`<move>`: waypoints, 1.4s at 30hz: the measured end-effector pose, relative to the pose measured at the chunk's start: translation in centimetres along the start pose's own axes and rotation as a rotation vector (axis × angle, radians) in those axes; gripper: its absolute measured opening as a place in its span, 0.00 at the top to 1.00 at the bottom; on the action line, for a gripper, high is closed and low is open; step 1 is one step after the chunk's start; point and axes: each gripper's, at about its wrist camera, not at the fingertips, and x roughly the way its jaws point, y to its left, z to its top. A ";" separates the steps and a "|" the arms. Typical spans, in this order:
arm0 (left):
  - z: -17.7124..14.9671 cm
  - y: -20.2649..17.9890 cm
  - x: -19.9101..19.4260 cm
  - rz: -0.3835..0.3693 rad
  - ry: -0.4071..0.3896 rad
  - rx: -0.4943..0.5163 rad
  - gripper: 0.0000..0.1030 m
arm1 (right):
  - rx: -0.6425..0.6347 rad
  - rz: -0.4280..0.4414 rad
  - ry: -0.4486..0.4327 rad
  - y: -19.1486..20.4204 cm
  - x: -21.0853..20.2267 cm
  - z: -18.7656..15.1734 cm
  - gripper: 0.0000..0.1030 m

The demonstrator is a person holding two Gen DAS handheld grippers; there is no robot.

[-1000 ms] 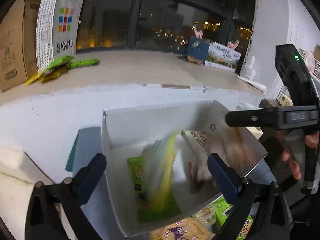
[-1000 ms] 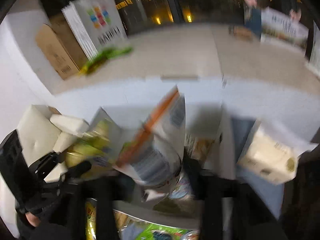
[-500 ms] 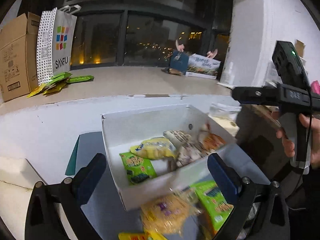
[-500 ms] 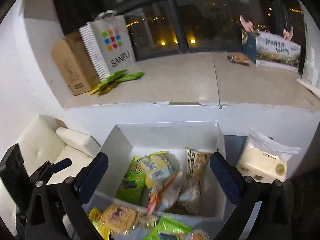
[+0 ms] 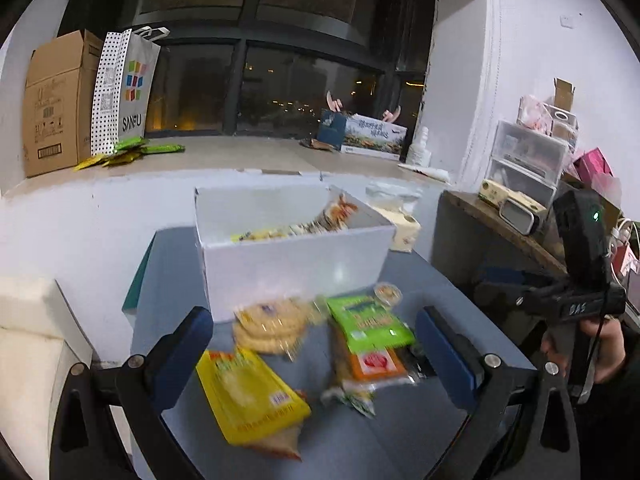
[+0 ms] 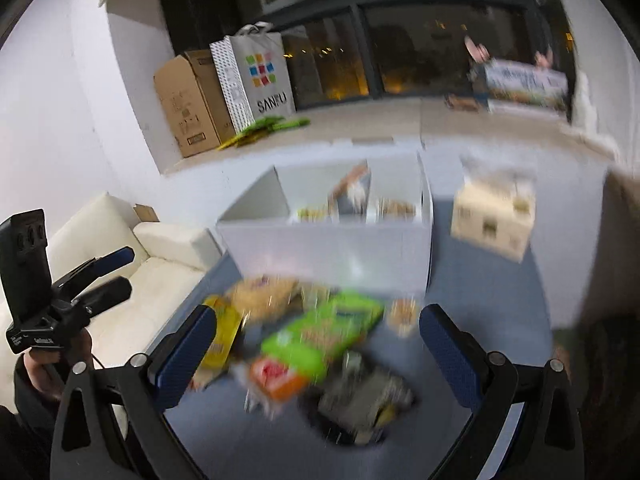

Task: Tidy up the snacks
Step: 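Drop green seaweed box with right gripper while left drops yellow noodle bag into box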

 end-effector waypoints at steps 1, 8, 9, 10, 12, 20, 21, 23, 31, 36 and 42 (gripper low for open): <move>-0.3 -0.3 -0.1 0.000 0.008 0.002 0.00 | 0.015 -0.009 0.008 -0.2 0.0 -0.7 0.00; -1.4 -1.1 -0.4 0.001 0.021 0.005 0.00 | 0.054 -0.059 0.064 -0.5 0.4 -3.3 0.00; -1.5 -1.1 -0.3 0.006 0.029 0.006 0.00 | 0.049 -0.082 0.075 -0.4 0.8 -3.2 0.00; -1.6 -1.0 -0.2 0.009 0.031 0.006 0.00 | 0.042 -0.112 0.098 -0.3 1.3 -3.1 0.00; -1.9 -0.8 0.0 0.016 0.043 0.001 0.00 | 0.035 -0.127 0.128 0.0 2.3 -3.0 0.00; -3.3 0.4 0.2 0.043 0.071 -0.026 0.00 | 0.003 -0.181 0.310 2.1 10.4 0.0 0.00; -3.5 0.6 0.0 0.045 0.071 -0.030 0.00 | 0.007 -0.193 0.341 2.2 11.8 0.4 0.00; -3.8 1.0 -0.2 0.049 0.071 -0.039 0.00 | 0.017 -0.219 0.391 2.1 14.4 1.0 0.00; -4.8 2.5 -0.3 0.056 0.086 -0.084 0.00 | 0.028 -0.313 0.550 0.5 21.0 0.7 0.01; -5.3 2.7 0.5 0.063 0.108 -0.089 0.00 | 0.008 -0.272 0.531 0.5 19.9 0.4 0.27; -5.6 2.2 2.2 0.060 0.147 -0.084 0.00 | 0.041 -0.180 0.417 -0.3 14.5 1.3 0.28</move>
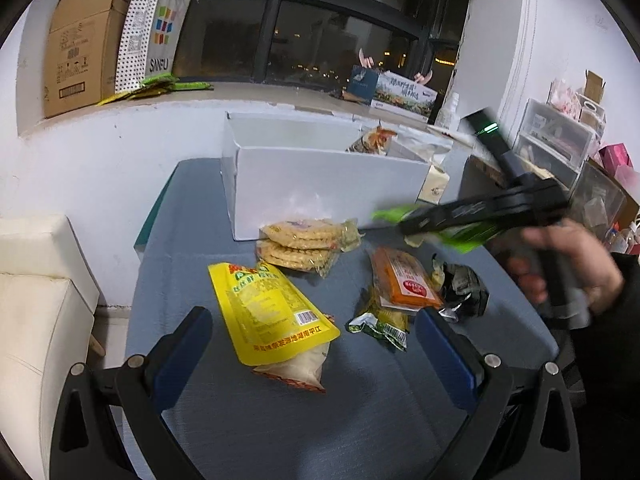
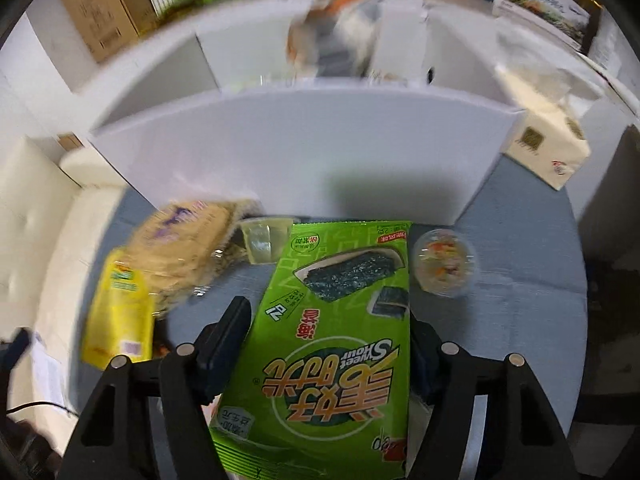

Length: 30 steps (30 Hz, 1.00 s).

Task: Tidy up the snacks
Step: 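Drop green seaweed box with right gripper while left drops yellow noodle bag into box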

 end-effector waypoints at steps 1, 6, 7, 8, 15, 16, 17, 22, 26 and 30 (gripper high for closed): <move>0.0 -0.1 0.3 -0.001 0.006 0.000 0.00 | 0.006 0.013 -0.021 -0.3 -1.0 -0.3 0.28; 0.4 -0.3 2.0 0.001 0.046 -0.007 0.00 | 0.052 0.097 -0.105 -2.7 -5.4 -3.0 0.28; 0.5 -0.3 2.5 0.005 0.056 -0.006 0.00 | 0.055 0.107 -0.122 -3.0 -6.2 -3.4 0.28; 0.6 -0.2 3.1 0.017 0.067 -0.008 0.00 | 0.054 0.119 -0.143 -3.2 -7.1 -3.9 0.28; 1.8 2.3 8.6 0.090 0.174 -0.076 0.00 | 0.070 0.176 -0.297 -4.4 -11.7 -6.7 0.28; 1.8 2.7 9.3 0.105 0.188 -0.081 0.00 | 0.075 0.182 -0.312 -4.6 -12.2 -7.2 0.28; 1.9 3.1 10.3 0.129 0.209 -0.086 0.00 | 0.078 0.186 -0.327 -4.4 -12.5 -7.5 0.28; 1.6 3.6 12.1 0.171 0.248 -0.063 0.54 | 0.077 0.195 -0.354 -4.2 -13.3 -9.3 0.28; 1.5 3.6 10.2 0.147 0.204 -0.073 0.77 | 0.077 0.195 -0.349 -4.2 -12.9 -9.8 0.28; 1.2 3.9 6.8 0.090 0.131 -0.087 0.78 | 0.083 0.208 -0.348 -4.3 -12.6 -10.0 0.28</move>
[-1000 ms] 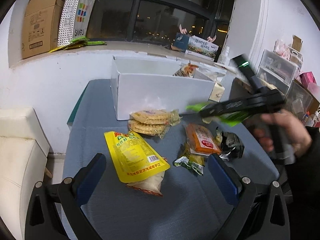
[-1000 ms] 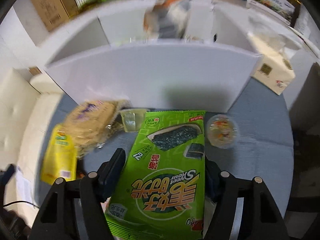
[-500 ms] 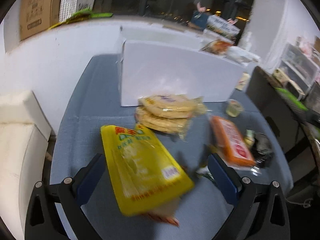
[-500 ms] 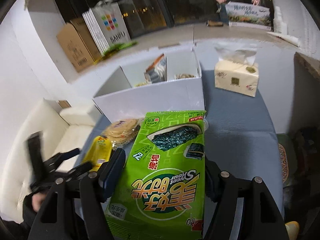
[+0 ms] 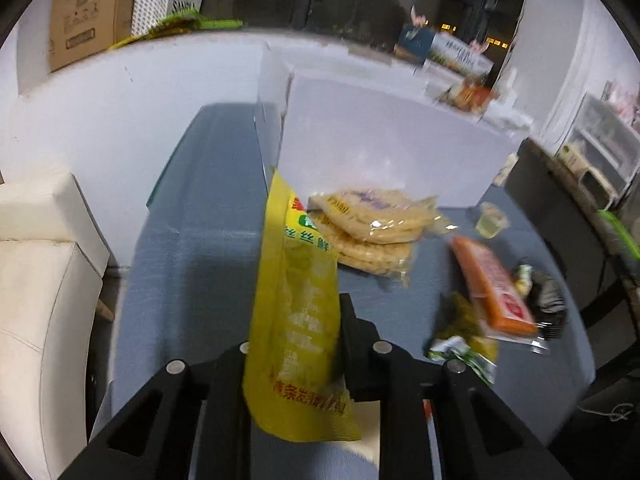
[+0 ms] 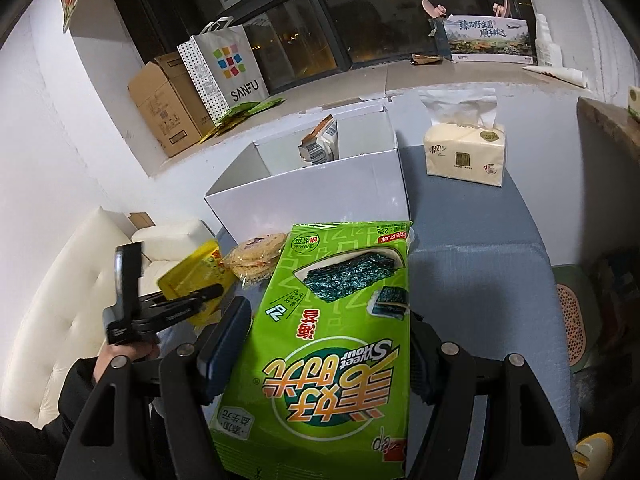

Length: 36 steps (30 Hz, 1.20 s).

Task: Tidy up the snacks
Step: 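Drop green seaweed box with right gripper while left drops yellow noodle bag into box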

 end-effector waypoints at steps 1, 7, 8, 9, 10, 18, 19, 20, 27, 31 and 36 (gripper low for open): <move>-0.1 0.1 -0.8 -0.003 -0.020 0.003 0.78 | -0.001 0.004 -0.002 0.0 0.0 -0.1 0.28; 0.9 -0.3 -6.9 -0.083 -0.165 0.000 0.78 | -0.009 0.031 -0.043 0.6 -0.1 0.4 0.28; 1.7 -0.7 -7.8 -0.101 -0.193 0.005 0.78 | -0.012 0.035 -0.051 0.7 -0.1 0.6 0.28; 2.8 -1.2 -8.4 -0.112 -0.217 0.017 0.78 | -0.017 0.040 -0.061 0.9 -0.1 1.0 0.28; 3.6 -1.5 -8.8 -0.118 -0.235 0.028 0.78 | -0.023 0.045 -0.072 1.1 0.0 1.7 0.28; 13.7 -4.5 -6.5 -0.133 -0.292 0.104 0.78 | -0.065 0.076 -0.153 2.3 3.1 11.2 0.28; 15.0 -4.6 -5.5 -0.129 -0.286 0.101 0.78 | -0.072 0.062 -0.159 2.4 3.9 12.7 0.28; 16.3 -4.5 -4.3 -0.123 -0.274 0.093 0.78 | -0.094 0.022 -0.155 2.5 5.1 14.2 0.28; 20.9 -4.5 2.3 -0.090 -0.188 0.087 0.78 | -0.087 -0.059 -0.065 0.6 12.5 21.5 0.28; 21.8 -4.5 4.4 -0.081 -0.156 0.093 0.77 | -0.105 -0.093 -0.032 0.0 14.3 23.1 0.28; 22.0 -3.8 4.8 -0.055 -0.162 0.062 0.00 | -0.100 -0.104 0.005 -0.1 15.6 24.0 0.10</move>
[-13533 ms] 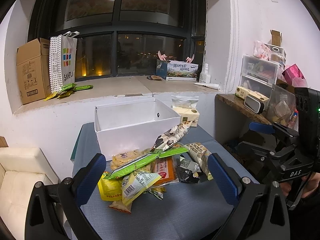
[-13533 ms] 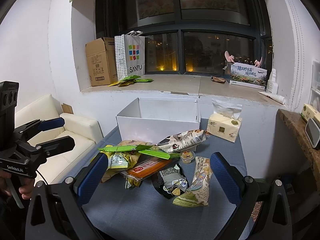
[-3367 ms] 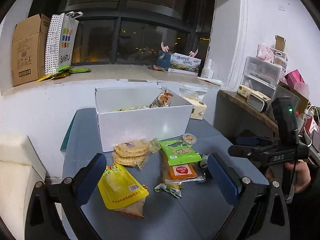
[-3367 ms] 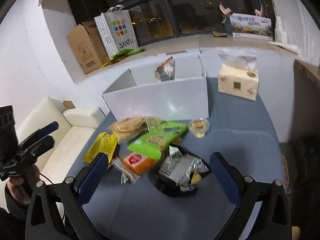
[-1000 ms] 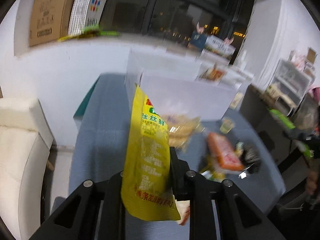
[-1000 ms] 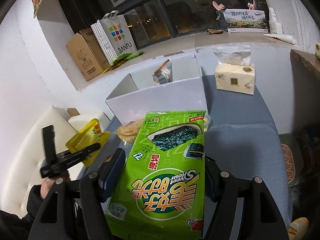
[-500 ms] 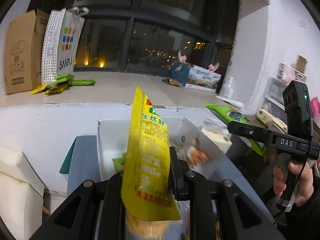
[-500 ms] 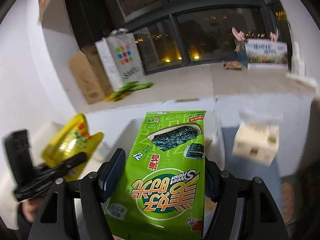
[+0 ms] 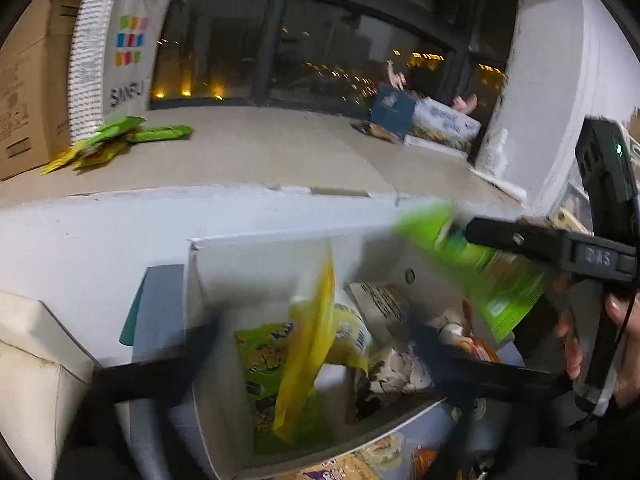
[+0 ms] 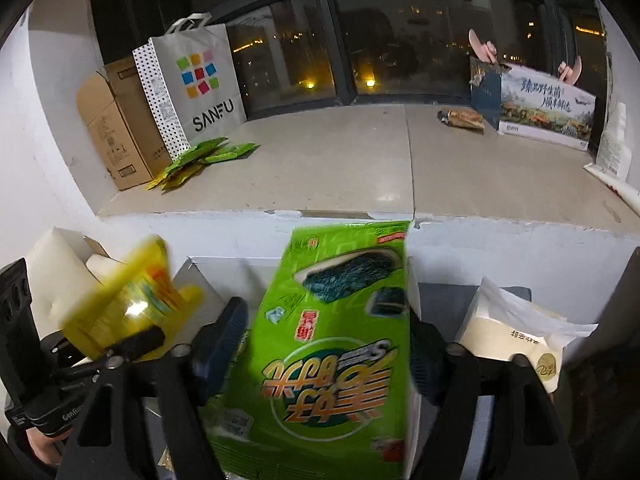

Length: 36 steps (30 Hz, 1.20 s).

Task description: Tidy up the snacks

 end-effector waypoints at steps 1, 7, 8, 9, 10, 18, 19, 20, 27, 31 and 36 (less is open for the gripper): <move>-0.1 0.0 -0.3 -0.003 -0.003 0.002 0.00 | 0.022 0.007 0.011 -0.2 0.2 0.0 0.01; -0.5 -1.3 -2.1 0.016 -0.027 0.061 0.00 | -0.005 -0.028 -0.020 0.5 -0.5 -0.9 0.00; -0.5 -1.6 -2.6 0.020 -0.036 0.075 0.00 | -0.010 -0.027 -0.027 0.6 -0.9 -1.1 0.00; -0.7 -1.9 -3.1 0.021 -0.046 0.085 0.00 | -0.014 -0.023 -0.033 0.9 -1.2 -1.2 0.00; -0.8 -2.1 -3.6 0.020 -0.050 0.091 0.00 | -0.019 -0.021 -0.038 1.1 -1.5 -1.3 0.00; -3.8 -4.2 -9.0 0.003 -0.106 0.144 0.00 | -0.066 0.014 -0.121 2.8 -7.1 -4.4 0.00; -4.2 -4.4 -9.6 -0.004 -0.111 0.144 0.00 | -0.071 0.026 -0.139 3.0 -8.0 -5.1 0.00; -4.8 -4.6 -10.4 -0.009 -0.119 0.147 0.00 | -0.081 0.038 -0.154 3.2 -9.1 -5.9 0.00; -9.7 -5.8 -16.3 -0.042 -0.195 0.133 0.00 | -0.127 0.192 -0.299 3.1 -15.9 -12.6 0.00; -13.4 -5.4 -18.3 -0.041 -0.211 0.099 0.00 | -0.121 0.176 -0.274 2.4 -18.0 -17.1 0.00; -17.0 -5.2 -18.5 -0.059 -0.158 0.060 0.00 | -0.131 0.043 -0.266 1.4 -18.9 -21.7 0.00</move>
